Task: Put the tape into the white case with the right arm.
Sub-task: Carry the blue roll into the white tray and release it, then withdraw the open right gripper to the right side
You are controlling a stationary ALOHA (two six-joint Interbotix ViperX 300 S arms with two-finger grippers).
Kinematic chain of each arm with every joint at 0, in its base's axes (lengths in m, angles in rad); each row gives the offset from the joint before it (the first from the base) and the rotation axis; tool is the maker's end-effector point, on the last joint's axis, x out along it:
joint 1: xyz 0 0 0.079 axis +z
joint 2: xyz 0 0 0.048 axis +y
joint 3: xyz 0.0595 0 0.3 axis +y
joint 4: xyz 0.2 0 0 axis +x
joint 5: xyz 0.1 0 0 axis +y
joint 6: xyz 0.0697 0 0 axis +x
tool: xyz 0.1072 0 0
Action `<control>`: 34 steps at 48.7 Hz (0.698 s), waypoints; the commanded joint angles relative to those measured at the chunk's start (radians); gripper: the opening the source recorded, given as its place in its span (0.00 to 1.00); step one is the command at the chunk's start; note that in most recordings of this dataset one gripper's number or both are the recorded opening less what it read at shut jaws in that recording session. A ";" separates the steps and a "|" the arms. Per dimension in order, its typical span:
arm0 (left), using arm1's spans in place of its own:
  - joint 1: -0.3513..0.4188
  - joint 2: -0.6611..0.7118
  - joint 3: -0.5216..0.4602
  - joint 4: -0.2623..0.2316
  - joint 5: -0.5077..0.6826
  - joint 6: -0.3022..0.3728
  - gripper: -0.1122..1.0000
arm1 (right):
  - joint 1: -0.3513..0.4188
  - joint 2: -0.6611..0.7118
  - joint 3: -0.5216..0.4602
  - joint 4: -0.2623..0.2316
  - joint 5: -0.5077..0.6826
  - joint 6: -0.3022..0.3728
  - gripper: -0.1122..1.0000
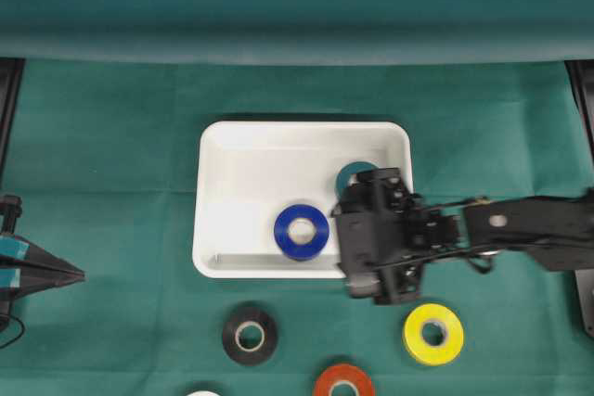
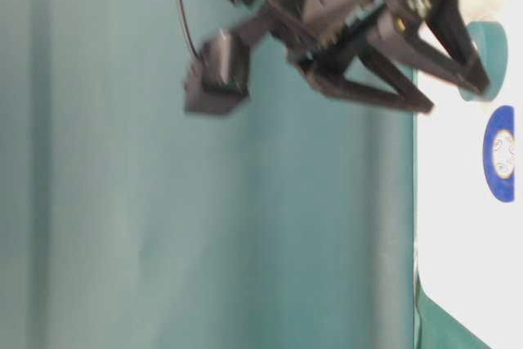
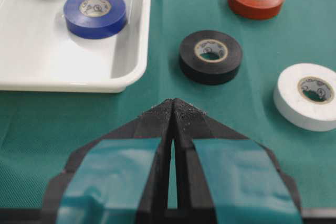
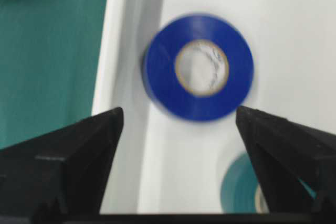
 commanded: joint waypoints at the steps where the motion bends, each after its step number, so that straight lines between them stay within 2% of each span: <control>1: 0.000 0.008 -0.011 -0.002 -0.005 0.000 0.10 | 0.003 -0.087 0.049 0.000 -0.005 0.003 0.65; 14: 0.000 0.008 -0.009 -0.002 -0.005 0.000 0.10 | 0.003 -0.253 0.239 0.003 -0.057 0.005 0.65; 34: 0.000 0.008 -0.009 -0.002 -0.008 0.000 0.10 | 0.011 -0.486 0.459 0.003 -0.078 0.005 0.65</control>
